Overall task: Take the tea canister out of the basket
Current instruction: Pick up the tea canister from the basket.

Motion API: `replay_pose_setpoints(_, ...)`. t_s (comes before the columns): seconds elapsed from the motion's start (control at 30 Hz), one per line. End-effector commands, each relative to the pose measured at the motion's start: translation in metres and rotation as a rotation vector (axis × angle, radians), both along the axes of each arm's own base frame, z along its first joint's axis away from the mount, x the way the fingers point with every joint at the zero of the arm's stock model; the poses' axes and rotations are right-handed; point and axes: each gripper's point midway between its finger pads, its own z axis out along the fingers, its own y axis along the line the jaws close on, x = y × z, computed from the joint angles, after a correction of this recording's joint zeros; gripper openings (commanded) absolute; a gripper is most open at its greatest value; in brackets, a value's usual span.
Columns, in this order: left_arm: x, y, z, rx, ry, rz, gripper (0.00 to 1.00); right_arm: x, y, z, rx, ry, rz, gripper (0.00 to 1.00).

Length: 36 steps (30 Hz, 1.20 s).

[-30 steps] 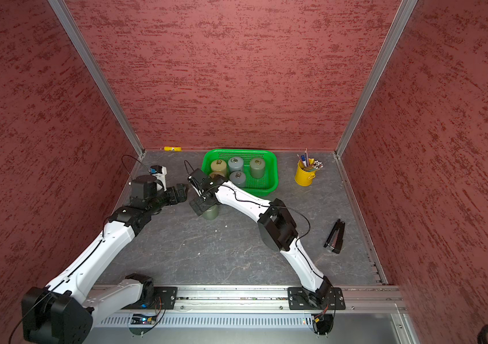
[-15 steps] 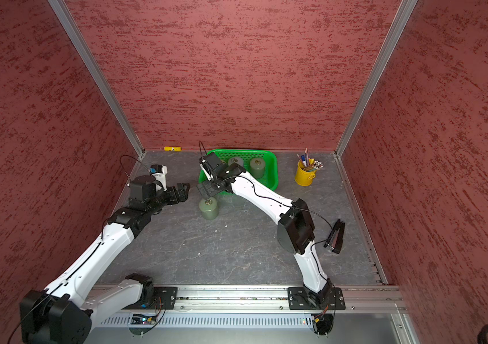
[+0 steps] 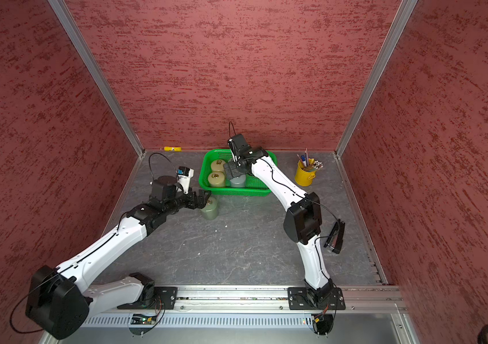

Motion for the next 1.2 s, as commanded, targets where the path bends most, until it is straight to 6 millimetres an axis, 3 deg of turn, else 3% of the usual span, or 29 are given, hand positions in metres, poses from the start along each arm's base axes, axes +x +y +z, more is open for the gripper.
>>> replay_pose_setpoints(0.0, 0.005, -0.016, 0.021, -0.042, -0.056, -0.055, 1.0, 0.005, -0.005, -0.016, -0.035, 0.044, 0.001, 0.99)
replay_pose_setpoints(0.3, 0.006, -0.029, 0.012, -0.043, -0.019, -0.087, 1.0, 0.024, 0.005, -0.034, -0.017, 0.055, 0.007, 0.98)
replay_pose_setpoints(0.83, 0.005, -0.034, 0.004, -0.043, -0.002, -0.097, 1.0, 0.035, 0.018, -0.076, 0.0, 0.108, 0.009, 0.98)
replay_pose_setpoints(1.17, 0.005, -0.034, 0.002, -0.045, 0.001, -0.095, 1.0, 0.043, 0.013, -0.093, -0.01, 0.127, -0.006, 0.98)
